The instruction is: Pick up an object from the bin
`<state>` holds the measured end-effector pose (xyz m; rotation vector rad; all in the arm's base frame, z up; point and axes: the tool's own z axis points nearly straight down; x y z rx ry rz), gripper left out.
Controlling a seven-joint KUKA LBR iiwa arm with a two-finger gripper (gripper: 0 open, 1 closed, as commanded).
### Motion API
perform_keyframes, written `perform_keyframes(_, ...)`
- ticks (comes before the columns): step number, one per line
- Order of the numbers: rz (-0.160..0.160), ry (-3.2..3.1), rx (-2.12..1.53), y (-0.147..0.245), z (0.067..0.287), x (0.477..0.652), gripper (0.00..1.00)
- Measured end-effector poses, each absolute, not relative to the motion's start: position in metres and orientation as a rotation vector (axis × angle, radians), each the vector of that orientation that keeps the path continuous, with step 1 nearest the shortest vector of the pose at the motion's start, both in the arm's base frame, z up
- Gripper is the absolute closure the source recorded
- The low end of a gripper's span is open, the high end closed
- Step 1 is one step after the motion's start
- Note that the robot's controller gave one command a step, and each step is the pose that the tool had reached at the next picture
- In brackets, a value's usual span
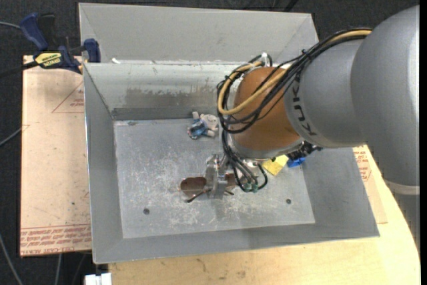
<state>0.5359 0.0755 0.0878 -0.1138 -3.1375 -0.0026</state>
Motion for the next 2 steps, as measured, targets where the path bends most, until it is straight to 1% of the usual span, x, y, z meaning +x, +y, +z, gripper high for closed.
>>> perform_keyframes(1, -0.001, -3.133, -0.113, 0.075, 0.106, 0.535, 1.00)
perform_keyframes(2, -0.002, -3.135, -0.113, 0.075, 0.128, 0.535, 1.00)
